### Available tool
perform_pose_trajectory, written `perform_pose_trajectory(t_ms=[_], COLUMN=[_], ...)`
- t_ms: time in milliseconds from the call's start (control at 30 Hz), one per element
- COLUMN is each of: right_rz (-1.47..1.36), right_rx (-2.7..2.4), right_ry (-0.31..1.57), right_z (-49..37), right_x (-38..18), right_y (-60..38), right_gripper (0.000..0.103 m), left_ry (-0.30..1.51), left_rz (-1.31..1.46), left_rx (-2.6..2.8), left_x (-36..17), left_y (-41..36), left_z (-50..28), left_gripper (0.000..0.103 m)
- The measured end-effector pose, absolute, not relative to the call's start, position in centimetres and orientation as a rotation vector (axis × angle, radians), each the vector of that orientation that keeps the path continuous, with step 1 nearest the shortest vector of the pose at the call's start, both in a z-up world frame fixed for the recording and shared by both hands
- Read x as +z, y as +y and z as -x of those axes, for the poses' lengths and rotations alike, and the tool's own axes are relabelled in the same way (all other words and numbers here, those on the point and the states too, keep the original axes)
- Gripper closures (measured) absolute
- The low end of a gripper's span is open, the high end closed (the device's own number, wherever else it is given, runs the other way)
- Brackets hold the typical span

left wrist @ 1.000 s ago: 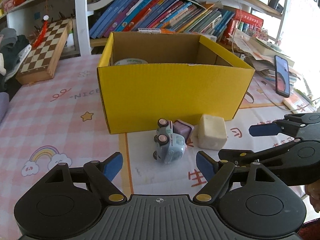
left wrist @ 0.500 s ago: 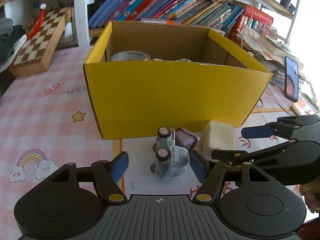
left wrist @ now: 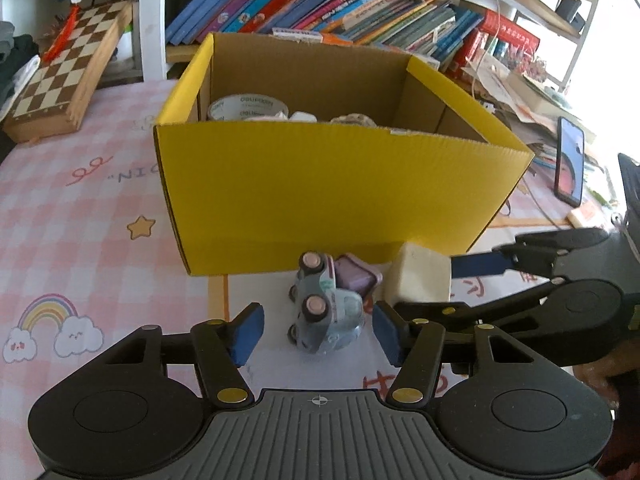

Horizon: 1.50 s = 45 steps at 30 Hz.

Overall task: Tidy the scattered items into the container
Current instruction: 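Grasp the blue toy car with the left tool while the right tool grasps the white sponge, then lift the toy car with the left tool while the right tool carries the sponge over the box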

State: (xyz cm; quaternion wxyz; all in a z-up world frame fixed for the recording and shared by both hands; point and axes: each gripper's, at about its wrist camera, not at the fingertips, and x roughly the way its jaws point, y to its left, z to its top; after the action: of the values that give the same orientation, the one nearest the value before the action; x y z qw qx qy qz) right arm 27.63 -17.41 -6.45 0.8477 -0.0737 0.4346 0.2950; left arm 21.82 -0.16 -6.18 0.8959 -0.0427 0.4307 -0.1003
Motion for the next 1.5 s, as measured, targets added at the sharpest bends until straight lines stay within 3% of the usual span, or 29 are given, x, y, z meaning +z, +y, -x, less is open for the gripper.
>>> perform_pose_trajectory(t_ms=[333, 600, 700, 1067, 1500], right_rz=[0.191, 0.194, 0.199, 0.208, 0.175], right_rx=[0.613, 0.568, 0.568, 0.619, 0.722], right_ry=[0.916, 0.891, 0.884, 0.843, 0.663], right_z=[-27.7, -26.5, -26.1, -25.4, -24.2], right_x=[-6.3, -5.0, -4.8, -3.2, 3.8], right_y=[-17.6, -19.6, -19.8, -19.6, -21.0], right_gripper=[0.053, 0.054, 0.054, 0.054, 0.055], left_ry=[0.906, 0.913, 0.904, 0.861, 0.66], left_rz=[0.053, -0.066, -0.102, -0.069, -0.003], left_rx=[-0.232, -0.253, -0.245, -0.264, -0.312], left_x=[-6.9, -7.8, -7.9, -6.2, 2.0], left_y=[-1.1, -3.0, -3.3, -2.6, -1.3], left_z=[-22.7, -23.4, -23.3, -22.1, -19.2], left_gripper=[0.045, 0.048, 0.061, 0.062, 0.062])
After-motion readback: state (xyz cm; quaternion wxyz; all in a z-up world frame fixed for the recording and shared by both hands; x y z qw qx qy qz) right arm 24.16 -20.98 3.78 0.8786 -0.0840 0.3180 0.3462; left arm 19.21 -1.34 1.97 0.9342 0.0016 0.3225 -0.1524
